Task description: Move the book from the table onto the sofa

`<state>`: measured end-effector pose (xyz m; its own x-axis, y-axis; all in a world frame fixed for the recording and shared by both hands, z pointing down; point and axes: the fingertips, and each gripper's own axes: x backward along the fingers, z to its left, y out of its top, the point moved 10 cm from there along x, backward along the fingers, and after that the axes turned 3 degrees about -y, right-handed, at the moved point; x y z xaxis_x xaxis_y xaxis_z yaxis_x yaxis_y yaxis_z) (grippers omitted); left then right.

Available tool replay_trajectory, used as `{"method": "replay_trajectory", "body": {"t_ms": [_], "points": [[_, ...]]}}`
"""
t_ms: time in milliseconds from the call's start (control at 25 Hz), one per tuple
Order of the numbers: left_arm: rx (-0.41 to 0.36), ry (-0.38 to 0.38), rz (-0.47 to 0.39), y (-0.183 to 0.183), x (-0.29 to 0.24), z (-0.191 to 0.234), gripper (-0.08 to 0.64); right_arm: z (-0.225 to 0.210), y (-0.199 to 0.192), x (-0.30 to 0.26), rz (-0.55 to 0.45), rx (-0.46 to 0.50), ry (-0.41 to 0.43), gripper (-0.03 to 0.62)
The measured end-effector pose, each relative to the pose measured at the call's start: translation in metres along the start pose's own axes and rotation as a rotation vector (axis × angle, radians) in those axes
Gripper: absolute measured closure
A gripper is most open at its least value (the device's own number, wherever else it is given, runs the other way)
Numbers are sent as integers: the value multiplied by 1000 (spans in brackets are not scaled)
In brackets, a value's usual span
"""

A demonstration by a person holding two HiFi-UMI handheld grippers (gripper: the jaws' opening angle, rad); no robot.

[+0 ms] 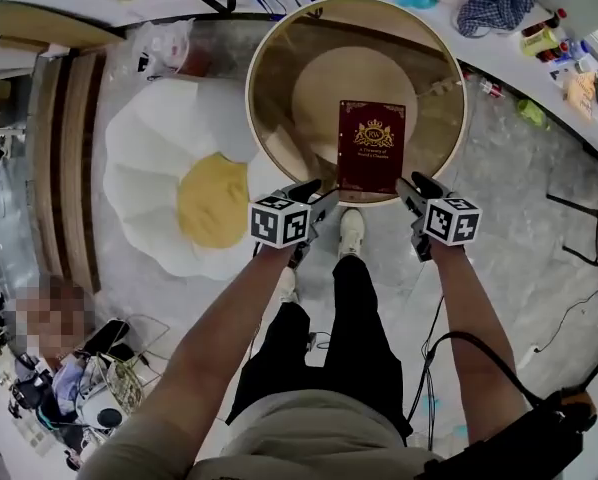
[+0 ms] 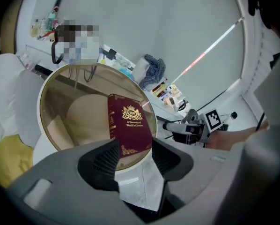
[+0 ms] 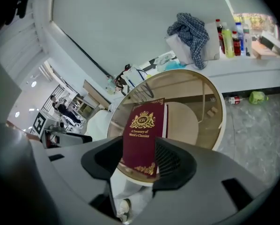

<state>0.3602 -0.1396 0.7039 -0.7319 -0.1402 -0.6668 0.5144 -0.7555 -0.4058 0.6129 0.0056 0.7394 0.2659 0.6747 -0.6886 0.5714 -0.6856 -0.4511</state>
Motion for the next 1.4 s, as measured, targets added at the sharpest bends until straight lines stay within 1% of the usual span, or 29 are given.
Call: {"method": "replay_trajectory", "body": {"t_ms": [200,360,440,560,680,760,960,1040,1200,1320,1400], "points": [[65,-2,23,1,-58,44,353,-36,3,-56,25,-53,8,385],[82,-6,27,2,-89,68,348,-48,-3,-80,30,-128,41,387],[102,-23,27,-2,-99,73,348,-48,-8,-85,36,-151,62,388],[155,-72,3,-9,-103,74,347,-44,-12,-83,33,-155,58,398],[139,-79,3,-10,-99,72,348,-37,-10,-79,33,-120,36,416],[138,-80,-6,-15,-92,69,348,-30,-10,-75,33,-92,37,422],[156,-51,-82,-33,-54,68,349,3,-15,-75,44,-34,71,422],[174,-36,-119,-46,-26,77,349,30,-21,-83,54,-9,92,422],[222,11,-205,-79,39,107,350,98,-37,-111,93,74,140,423],[246,51,-256,-92,60,107,350,116,-39,-118,113,113,184,423],[265,86,-288,-108,84,114,350,139,-47,-129,135,140,218,423]]}}
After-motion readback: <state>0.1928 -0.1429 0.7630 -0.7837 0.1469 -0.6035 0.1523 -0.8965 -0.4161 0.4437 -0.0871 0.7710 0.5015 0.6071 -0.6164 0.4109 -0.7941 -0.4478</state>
